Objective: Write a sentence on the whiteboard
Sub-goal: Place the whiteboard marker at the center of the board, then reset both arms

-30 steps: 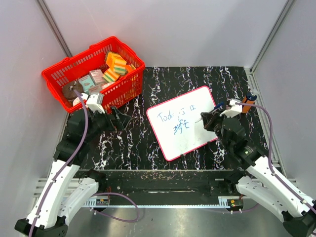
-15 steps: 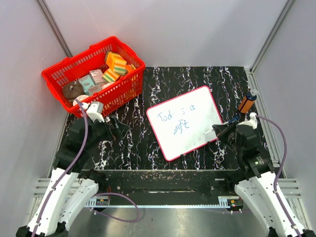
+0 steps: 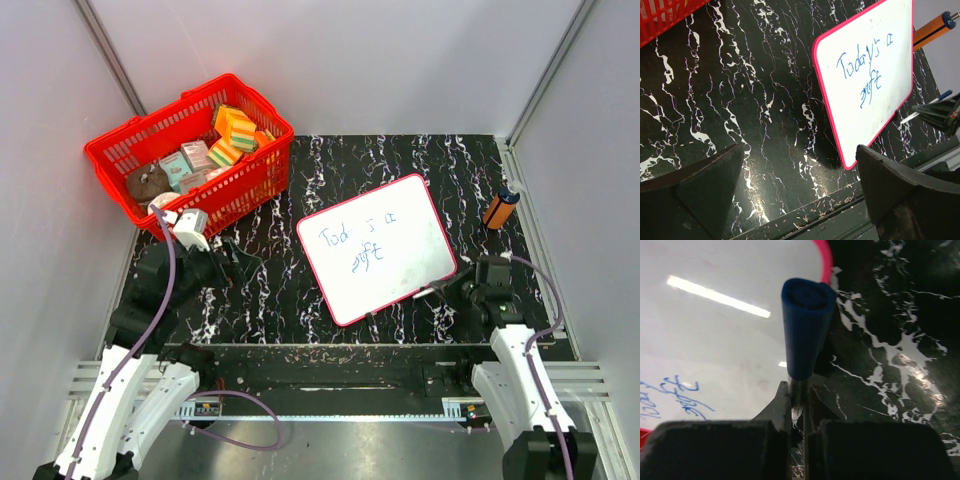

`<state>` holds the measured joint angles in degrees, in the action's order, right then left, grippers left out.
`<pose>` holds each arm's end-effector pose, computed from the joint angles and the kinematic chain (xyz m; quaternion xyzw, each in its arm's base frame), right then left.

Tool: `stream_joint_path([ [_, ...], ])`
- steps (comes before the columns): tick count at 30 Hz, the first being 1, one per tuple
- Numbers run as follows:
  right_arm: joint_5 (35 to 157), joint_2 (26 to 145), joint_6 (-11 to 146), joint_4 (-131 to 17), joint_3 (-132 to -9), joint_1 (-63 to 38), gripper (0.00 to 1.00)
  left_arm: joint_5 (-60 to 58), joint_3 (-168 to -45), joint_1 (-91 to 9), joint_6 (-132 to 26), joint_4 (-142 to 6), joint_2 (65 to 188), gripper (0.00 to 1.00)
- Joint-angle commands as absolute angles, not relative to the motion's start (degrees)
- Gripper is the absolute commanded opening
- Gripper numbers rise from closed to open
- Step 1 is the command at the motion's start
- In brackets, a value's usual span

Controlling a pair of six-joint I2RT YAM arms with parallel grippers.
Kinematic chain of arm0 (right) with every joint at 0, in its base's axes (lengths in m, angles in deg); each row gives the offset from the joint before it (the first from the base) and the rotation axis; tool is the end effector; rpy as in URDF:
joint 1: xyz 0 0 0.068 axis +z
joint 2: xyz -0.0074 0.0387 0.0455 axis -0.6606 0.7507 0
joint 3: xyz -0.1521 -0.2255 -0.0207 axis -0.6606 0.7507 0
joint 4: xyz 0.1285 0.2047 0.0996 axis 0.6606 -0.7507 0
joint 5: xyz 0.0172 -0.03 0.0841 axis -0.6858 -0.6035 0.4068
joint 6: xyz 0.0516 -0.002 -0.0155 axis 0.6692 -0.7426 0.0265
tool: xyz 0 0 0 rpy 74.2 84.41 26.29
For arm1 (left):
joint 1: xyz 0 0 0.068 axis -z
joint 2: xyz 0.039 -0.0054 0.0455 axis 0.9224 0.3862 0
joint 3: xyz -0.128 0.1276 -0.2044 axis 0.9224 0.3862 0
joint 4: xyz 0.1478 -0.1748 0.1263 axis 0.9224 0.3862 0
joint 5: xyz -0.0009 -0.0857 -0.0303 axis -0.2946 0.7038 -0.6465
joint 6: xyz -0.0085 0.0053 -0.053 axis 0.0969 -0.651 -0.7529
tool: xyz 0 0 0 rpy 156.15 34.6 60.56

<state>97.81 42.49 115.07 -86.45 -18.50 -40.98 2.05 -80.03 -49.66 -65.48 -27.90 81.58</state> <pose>0.1421 0.0068 0.1964 0.3894 0.8329 0.2452 0.3075 0.1075 -0.0415 0.3260 0.0061 0.8333 -0.2727 0.4808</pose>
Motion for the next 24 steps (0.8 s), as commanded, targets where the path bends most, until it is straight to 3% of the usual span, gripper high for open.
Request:
stream_joint_path([
  [1,102.58,41.24,114.4,-85.76,-15.39,-44.85,0.0,2.98,-80.24,-49.97,-65.9,-28.48,81.23,0.99],
  [4,103.01,41.23,114.14,-85.93,-13.8,-45.48,0.03,3.16,-80.06,-49.97,-65.81,-28.39,81.76,0.99],
  [7,103.72,42.37,113.17,-85.76,-12.49,-45.83,0.27,4.64,-81.12,-49.97,-64.5,-27.87,82.64,0.99],
  [8,103.89,42.64,113.08,-85.32,-12.13,-45.83,0.41,4.83,-81.47,-49.97,-63.97,-27.86,82.99,0.99],
  [10,104.77,43.34,112.82,-83.92,-12.04,-45.83,0.58,4.57,-81.91,-49.97,-63.97,-27.95,83.08,0.99],
  [13,104.86,44.22,112.12,-83.3,-12.92,-45.83,0.73,4.47,-81.56,-49.97,-64.49,-29.52,83.25,0.99],
  [15,105.12,44.75,111.76,-83.12,-13.62,-45.83,0.93,4.74,-81.3,-49.97,-65.02,-30.23,84.13,0.99],
  [18,105.3,44.75,110.62,-83.03,-15.03,-45.83,1.0,6.49,-81.29,-49.97,-65.37,-32.51,85.71,0.99],
  [24,105.48,43.08,108.34,-84.17,-19.24,-45.83,1.0,6.24,-81.82,-49.97,-66.69,-35.16,87.56,0.99],
])
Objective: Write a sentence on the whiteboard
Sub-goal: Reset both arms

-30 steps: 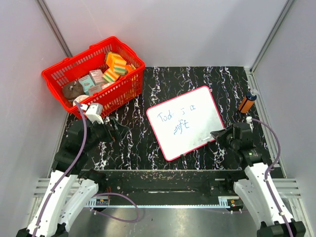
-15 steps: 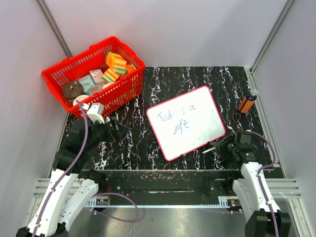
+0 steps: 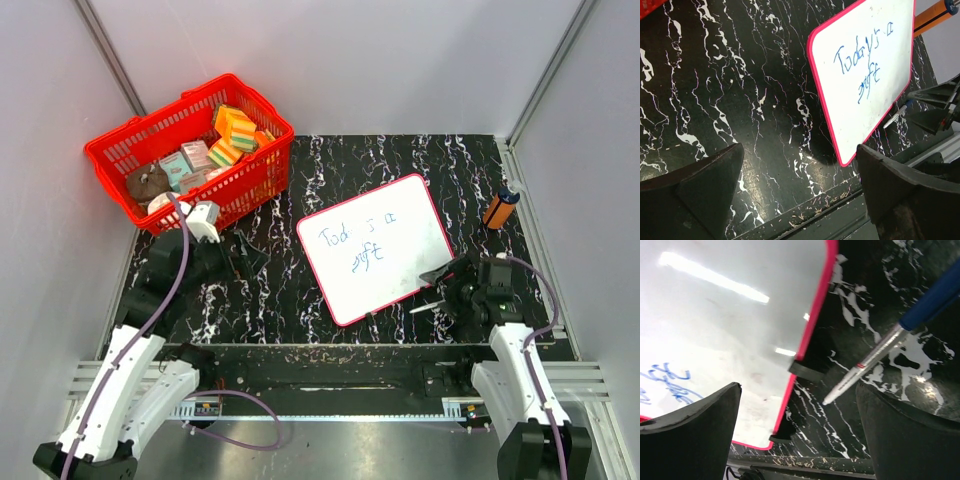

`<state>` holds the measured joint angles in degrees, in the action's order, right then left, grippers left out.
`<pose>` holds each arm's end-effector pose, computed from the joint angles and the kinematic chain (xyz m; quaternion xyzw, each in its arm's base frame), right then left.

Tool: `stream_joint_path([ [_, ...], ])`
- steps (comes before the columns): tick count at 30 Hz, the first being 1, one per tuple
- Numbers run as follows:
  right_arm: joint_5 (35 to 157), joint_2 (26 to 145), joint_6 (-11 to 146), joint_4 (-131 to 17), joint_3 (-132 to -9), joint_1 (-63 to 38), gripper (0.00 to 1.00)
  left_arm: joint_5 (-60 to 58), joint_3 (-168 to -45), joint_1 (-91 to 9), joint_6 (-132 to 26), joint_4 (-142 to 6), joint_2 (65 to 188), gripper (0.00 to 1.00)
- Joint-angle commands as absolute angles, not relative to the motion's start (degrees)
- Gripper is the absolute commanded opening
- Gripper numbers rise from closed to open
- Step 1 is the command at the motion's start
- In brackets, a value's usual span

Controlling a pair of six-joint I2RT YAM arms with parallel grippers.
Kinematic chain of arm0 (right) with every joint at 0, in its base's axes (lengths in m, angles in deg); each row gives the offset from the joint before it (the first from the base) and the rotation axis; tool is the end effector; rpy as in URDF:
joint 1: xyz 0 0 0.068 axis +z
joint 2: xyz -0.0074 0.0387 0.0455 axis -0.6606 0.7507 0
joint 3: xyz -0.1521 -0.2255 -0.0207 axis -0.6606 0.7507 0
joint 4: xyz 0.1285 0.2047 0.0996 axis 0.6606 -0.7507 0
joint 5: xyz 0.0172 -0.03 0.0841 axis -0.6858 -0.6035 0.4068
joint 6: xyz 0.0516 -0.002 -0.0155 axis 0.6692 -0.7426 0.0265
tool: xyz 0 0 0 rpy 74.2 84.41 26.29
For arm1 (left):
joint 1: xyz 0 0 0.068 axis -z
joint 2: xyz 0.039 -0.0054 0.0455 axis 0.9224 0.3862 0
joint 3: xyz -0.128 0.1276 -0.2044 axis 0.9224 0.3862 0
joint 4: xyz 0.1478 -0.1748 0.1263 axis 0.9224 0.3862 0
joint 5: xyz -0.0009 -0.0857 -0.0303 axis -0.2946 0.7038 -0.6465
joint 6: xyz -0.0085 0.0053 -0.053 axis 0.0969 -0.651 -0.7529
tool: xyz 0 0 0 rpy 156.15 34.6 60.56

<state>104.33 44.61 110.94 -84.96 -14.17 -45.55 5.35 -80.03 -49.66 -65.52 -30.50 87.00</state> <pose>0.1392 -0.0003 0.1699 0.3826 0.8477 0.2546 0.2650 0.1274 -0.0500 0.3207 0.0182 0.8445 -0.2888 0.4507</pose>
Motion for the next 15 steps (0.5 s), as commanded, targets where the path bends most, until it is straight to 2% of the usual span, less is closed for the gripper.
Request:
stream_joint_path([
  [1,105.13,42.73,107.46,-84.61,-19.95,-45.83,1.0,4.49,-81.82,-49.97,-66.69,-35.42,87.3,0.99],
  [5,102.67,41.41,103.95,-84.79,-24.69,-45.83,1.0,-0.61,-82.61,-49.97,-65.21,-36.39,86.42,0.99],
  [11,92.57,40.97,98.33,-83.92,-30.05,-45.83,1.0,-6.94,-85.16,-49.97,-60.9,-38.23,85.8,0.99],
  [15,85.64,38.61,91.13,-78.92,-32.08,-45.83,1.0,-4.31,-83.32,-49.97,-57.21,-45.15,84.93,0.99],
])
